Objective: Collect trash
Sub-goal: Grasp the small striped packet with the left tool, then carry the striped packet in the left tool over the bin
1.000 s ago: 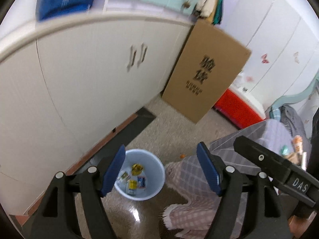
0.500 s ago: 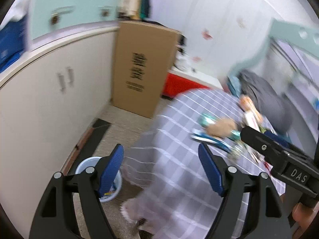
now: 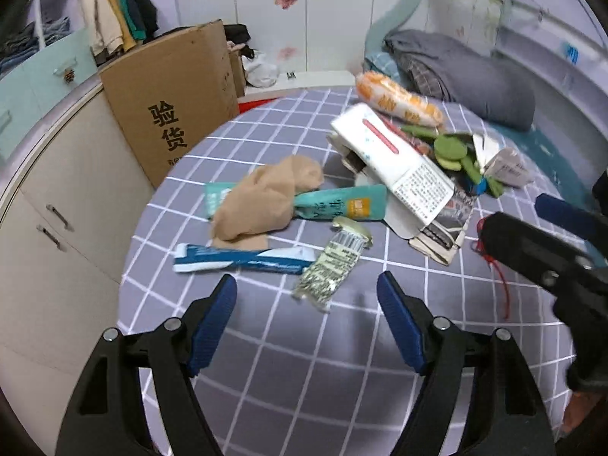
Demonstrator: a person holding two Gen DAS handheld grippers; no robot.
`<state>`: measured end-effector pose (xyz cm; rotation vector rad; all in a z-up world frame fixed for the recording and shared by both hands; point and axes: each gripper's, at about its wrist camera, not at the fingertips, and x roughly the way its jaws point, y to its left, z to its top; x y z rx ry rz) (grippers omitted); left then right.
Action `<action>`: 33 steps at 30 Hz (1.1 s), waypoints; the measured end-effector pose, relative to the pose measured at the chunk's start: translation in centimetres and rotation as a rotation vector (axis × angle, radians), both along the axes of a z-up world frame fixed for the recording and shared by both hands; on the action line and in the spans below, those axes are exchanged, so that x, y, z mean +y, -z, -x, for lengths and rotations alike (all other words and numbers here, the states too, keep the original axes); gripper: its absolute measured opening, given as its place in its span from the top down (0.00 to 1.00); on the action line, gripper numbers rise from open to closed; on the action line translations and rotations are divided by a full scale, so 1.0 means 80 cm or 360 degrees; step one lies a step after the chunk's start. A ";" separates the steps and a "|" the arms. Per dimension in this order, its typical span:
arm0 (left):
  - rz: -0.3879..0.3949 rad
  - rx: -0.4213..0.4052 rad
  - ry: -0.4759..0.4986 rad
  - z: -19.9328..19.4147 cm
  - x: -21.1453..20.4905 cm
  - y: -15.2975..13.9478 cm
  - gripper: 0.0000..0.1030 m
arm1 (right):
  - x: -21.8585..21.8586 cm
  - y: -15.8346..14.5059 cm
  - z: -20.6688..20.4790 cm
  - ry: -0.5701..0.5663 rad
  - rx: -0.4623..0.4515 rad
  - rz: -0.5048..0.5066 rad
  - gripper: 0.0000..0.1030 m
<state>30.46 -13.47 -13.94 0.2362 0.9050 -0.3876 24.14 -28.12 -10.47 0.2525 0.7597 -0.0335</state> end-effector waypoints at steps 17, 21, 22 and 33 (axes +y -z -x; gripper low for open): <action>0.0106 -0.0046 0.0128 0.012 -0.023 -0.009 0.85 | -0.012 0.007 -0.004 0.0007 0.0005 -0.0051 0.06; 0.0226 -0.0106 0.0009 0.020 0.019 -0.036 0.85 | -0.001 -0.004 -0.005 -0.0010 -0.0023 -0.0049 0.06; 0.0251 -0.0117 -0.0030 0.021 0.034 -0.042 0.85 | 0.005 -0.006 -0.007 -0.0026 -0.0026 -0.0043 0.06; 0.0350 -0.0129 -0.0370 0.008 0.170 -0.054 0.85 | 0.122 0.013 -0.069 -0.0422 0.0101 0.0188 0.19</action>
